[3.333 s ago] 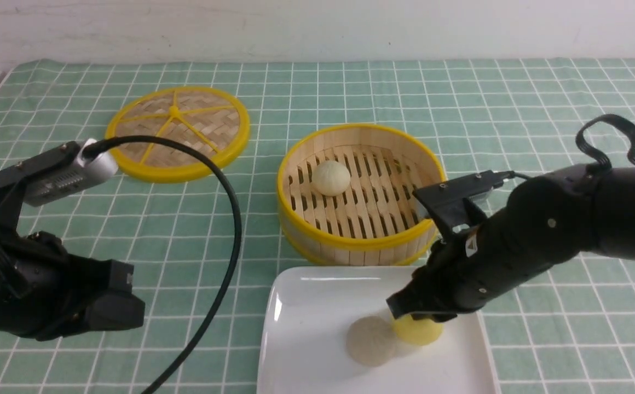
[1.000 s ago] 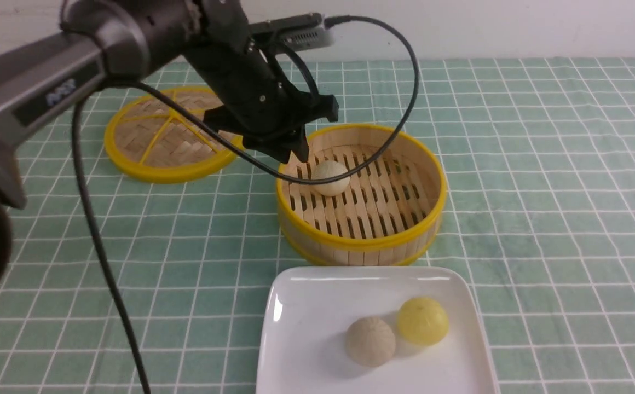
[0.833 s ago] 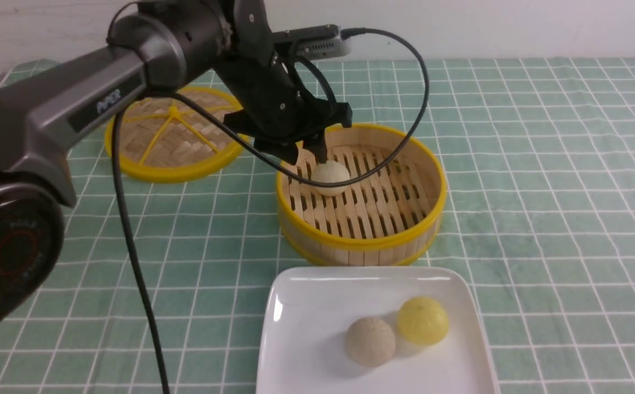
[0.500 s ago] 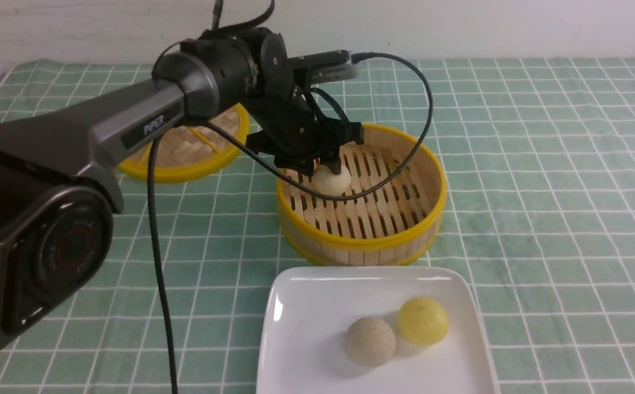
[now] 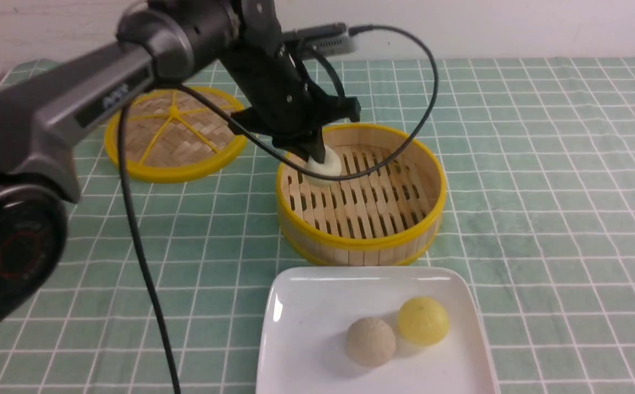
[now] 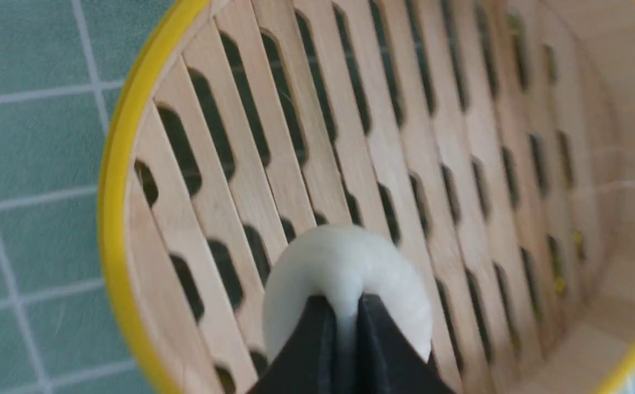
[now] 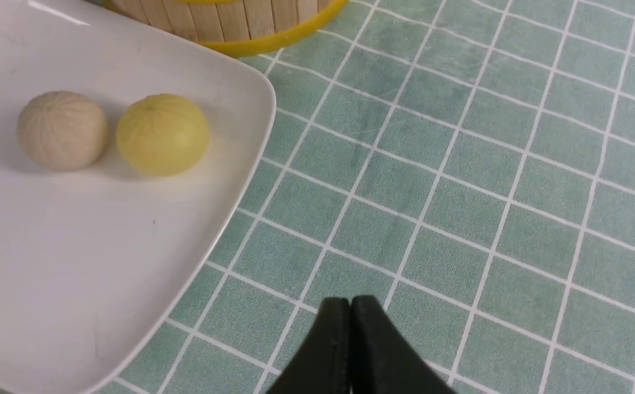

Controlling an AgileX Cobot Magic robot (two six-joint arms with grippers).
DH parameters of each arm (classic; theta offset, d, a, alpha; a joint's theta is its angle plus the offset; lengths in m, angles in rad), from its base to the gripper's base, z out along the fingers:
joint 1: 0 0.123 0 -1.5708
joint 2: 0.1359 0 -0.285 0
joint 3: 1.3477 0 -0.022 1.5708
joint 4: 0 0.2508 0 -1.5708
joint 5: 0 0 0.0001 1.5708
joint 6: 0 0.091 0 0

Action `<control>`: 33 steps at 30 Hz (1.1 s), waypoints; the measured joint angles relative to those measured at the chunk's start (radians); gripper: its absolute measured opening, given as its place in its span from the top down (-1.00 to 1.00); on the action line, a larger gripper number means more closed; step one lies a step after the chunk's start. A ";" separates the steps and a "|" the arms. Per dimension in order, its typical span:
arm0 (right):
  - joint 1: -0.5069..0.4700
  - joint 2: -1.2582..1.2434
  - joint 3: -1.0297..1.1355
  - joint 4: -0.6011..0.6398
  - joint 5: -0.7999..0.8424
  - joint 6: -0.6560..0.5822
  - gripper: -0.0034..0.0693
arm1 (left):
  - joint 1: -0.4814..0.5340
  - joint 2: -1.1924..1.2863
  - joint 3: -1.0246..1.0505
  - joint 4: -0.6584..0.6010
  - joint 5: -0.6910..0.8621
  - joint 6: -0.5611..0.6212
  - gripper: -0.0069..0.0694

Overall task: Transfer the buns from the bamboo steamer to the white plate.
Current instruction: 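Carry the bun from the bamboo steamer to the plate with the left gripper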

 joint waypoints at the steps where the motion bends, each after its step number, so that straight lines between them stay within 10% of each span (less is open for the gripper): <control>1: 0.000 0.000 0.000 0.000 0.000 0.000 0.86 | -0.007 -0.074 -0.007 0.007 0.077 0.020 0.74; 14: 0.000 0.000 0.000 0.001 0.000 0.000 0.82 | -0.157 -0.312 0.319 0.139 0.137 0.000 0.74; 23: 0.000 0.000 0.000 0.001 -0.001 0.000 0.79 | -0.210 -0.224 0.596 0.190 -0.121 -0.141 0.72; 33: 0.000 0.000 0.000 0.007 -0.001 0.000 0.76 | -0.210 -0.205 0.598 0.142 -0.185 -0.150 0.34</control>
